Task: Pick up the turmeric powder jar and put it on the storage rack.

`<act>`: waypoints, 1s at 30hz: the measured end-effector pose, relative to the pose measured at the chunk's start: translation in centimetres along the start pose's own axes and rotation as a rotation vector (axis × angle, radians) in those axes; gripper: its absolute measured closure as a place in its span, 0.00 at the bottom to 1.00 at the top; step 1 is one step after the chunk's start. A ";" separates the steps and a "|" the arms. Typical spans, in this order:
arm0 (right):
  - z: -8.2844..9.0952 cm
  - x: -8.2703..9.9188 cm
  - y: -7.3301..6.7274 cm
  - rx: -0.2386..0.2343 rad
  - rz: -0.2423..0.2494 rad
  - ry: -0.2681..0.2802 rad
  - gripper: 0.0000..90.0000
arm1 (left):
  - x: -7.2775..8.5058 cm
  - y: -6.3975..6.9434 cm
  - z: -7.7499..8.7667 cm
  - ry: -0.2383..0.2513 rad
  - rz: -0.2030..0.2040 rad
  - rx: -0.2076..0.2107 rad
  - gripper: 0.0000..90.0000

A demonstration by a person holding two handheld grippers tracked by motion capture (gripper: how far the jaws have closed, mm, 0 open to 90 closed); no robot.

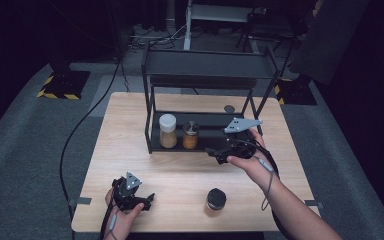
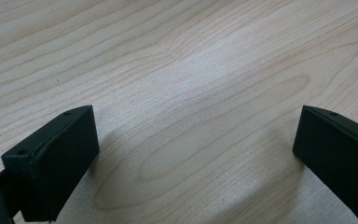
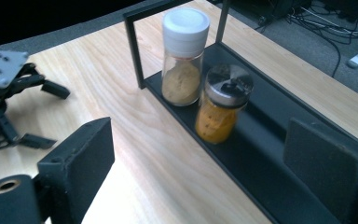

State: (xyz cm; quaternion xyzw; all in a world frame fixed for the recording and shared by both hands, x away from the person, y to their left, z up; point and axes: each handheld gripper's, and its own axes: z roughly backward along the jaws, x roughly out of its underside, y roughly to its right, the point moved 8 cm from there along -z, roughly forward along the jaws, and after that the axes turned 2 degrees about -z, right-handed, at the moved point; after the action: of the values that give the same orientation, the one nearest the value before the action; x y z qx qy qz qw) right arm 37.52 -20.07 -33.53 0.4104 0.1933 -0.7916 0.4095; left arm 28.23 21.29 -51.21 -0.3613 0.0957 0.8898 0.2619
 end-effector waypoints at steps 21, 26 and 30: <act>6.0 3.8 -3.2 0.016 0.037 0.016 0.08 | -0.2 0.0 -0.2 -0.001 0.004 -0.002 0.00; 6.9 4.7 -4.3 0.007 0.055 0.018 0.07 | -0.2 0.0 -0.2 -0.001 0.004 -0.002 0.00; 7.3 5.4 -4.9 -0.006 0.058 0.018 0.07 | -0.2 0.0 -0.2 -0.001 0.004 -0.002 0.00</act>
State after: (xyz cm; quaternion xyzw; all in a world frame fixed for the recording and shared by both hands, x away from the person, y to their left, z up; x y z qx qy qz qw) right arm 28.23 -24.53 -33.71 0.4219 0.1872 -0.7750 0.4317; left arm 28.48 21.11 -51.20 -0.3610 0.0955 0.8906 0.2597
